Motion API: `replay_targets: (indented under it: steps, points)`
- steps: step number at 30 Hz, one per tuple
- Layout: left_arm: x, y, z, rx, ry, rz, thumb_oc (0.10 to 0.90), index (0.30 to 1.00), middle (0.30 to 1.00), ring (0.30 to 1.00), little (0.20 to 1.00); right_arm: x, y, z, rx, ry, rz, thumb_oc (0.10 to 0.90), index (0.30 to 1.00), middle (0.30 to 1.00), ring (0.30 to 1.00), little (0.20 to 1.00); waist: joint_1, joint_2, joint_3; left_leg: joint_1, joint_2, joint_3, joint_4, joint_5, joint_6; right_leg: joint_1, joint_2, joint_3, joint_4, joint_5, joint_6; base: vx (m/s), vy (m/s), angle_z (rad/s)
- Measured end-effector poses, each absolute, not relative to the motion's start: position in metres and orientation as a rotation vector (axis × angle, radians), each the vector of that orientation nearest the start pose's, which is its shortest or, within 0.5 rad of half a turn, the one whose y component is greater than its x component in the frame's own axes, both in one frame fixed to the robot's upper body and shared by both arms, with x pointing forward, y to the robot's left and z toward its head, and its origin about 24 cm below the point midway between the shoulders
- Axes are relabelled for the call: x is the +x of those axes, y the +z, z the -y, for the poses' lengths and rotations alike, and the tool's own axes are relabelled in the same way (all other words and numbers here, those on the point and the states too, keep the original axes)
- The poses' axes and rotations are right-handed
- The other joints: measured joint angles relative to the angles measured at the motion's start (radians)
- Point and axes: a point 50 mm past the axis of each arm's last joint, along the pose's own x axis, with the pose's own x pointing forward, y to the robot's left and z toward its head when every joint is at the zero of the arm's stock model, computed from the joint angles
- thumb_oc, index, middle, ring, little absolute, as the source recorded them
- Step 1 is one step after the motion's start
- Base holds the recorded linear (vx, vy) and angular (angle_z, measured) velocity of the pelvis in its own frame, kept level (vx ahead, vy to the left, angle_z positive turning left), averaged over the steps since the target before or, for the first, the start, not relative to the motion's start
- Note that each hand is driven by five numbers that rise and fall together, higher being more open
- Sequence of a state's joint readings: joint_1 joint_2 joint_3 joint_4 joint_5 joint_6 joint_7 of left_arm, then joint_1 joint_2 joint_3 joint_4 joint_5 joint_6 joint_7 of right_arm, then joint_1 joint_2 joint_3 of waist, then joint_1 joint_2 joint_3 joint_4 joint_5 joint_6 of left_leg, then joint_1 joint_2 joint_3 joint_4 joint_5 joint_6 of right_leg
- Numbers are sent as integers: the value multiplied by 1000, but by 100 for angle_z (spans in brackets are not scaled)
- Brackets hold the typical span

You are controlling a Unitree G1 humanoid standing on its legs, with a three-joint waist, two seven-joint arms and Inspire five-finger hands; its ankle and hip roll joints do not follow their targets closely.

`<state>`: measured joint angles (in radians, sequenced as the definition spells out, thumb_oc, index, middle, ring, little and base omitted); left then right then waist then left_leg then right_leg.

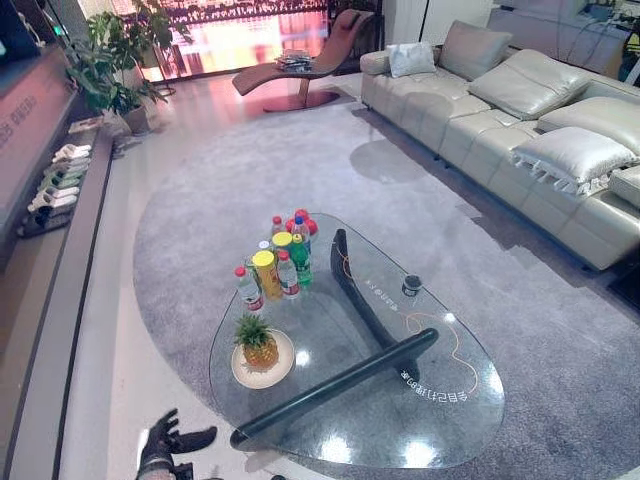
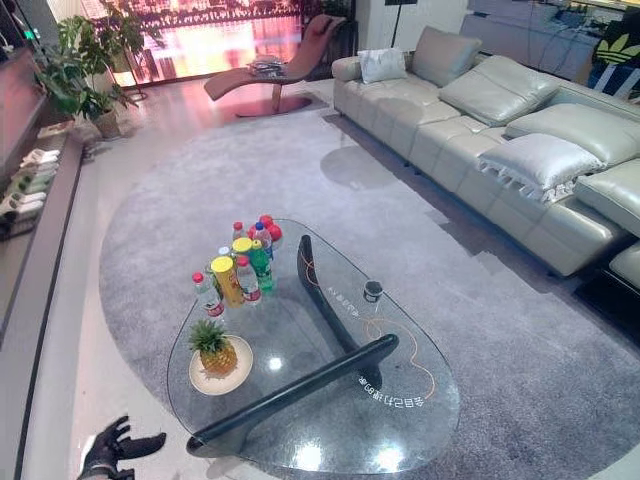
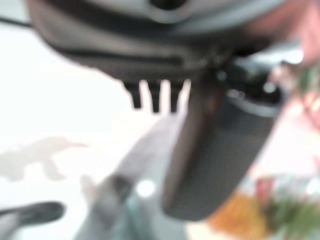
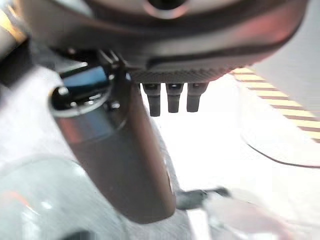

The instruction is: Pick up the fruit to the plate

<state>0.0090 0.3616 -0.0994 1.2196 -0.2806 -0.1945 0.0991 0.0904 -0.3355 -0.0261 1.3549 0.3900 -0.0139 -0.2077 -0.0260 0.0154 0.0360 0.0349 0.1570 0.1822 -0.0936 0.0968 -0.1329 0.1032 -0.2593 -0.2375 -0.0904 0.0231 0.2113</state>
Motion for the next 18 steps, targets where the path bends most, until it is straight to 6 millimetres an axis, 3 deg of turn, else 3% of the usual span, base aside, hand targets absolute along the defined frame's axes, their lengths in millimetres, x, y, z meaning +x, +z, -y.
replay_targets:
  steps: [10,18]
  points:
    - [62,-157,-270,138,97,-1347,800,900,900,900,900,18,-158,283,-60,-457,-1468,800,900,900,900,900,-5,-20,-25,20,15,33,0,-1,-10,6,11,1,1,-6,-1,28,7,-1]
    - [55,-158,-269,127,67,-1396,800,900,900,900,900,18,-159,280,-65,-397,-1505,800,900,900,900,900,-5,-10,-35,36,22,40,0,-5,-14,17,15,5,0,-9,0,17,-1,-2]
